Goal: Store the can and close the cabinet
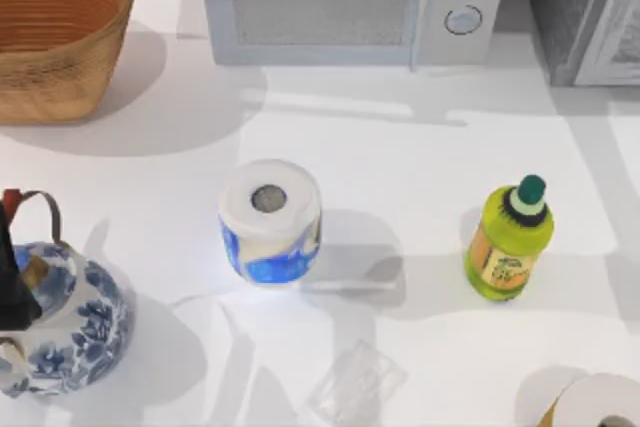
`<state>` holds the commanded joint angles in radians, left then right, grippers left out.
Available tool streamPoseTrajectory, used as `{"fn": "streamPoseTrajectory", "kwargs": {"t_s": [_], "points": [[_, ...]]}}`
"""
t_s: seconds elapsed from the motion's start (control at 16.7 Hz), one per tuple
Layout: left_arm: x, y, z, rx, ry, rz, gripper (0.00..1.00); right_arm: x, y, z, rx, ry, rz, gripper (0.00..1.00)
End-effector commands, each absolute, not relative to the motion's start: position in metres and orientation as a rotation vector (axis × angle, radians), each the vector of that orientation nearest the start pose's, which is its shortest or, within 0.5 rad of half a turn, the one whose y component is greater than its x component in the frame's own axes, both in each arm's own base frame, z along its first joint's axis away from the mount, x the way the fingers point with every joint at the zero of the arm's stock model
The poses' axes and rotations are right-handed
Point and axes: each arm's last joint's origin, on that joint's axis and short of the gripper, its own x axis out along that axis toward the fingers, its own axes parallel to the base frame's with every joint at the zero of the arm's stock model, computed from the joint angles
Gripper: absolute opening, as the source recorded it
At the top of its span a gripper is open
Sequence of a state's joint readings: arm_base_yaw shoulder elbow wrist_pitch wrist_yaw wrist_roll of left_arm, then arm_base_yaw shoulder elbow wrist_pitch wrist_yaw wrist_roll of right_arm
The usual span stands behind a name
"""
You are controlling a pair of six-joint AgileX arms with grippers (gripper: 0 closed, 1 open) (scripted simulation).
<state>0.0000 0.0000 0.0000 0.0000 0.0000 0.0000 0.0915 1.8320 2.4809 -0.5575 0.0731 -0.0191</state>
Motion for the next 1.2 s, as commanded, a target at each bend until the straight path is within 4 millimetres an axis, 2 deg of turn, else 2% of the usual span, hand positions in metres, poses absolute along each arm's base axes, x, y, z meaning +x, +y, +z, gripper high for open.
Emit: {"fn": "streamPoseTrajectory", "kwargs": {"t_s": [0.12,0.24,0.36,0.42,0.54,0.84,1.02,1.2], "points": [[0.106,-0.001,0.16,0.0,0.0,0.0,1.0,0.312,0.034,0.569,-0.037,-0.134,0.053,1.0],[0.106,-0.001,0.16,0.0,0.0,0.0,1.0,0.272,0.029,0.567,-0.045,-0.165,0.065,1.0],[0.106,-0.001,0.16,0.0,0.0,0.0,1.0,0.232,0.023,0.548,-0.051,-0.174,0.074,1.0],[0.106,-0.001,0.16,0.0,0.0,0.0,1.0,0.215,0.021,0.532,-0.053,-0.168,0.077,1.0],[0.106,-0.001,0.16,0.0,0.0,0.0,1.0,0.184,0.016,0.486,-0.054,-0.134,0.081,1.0],[0.106,-0.001,0.16,0.0,0.0,0.0,1.0,0.129,0.007,0.338,-0.044,-0.042,0.076,1.0],[0.106,-0.001,0.16,0.0,0.0,0.0,1.0,0.111,0.004,0.262,-0.032,-0.023,0.058,1.0],[0.106,-0.001,0.16,0.0,0.0,0.0,1.0,0.105,0.001,0.205,-0.018,-0.015,0.032,1.0]]}}
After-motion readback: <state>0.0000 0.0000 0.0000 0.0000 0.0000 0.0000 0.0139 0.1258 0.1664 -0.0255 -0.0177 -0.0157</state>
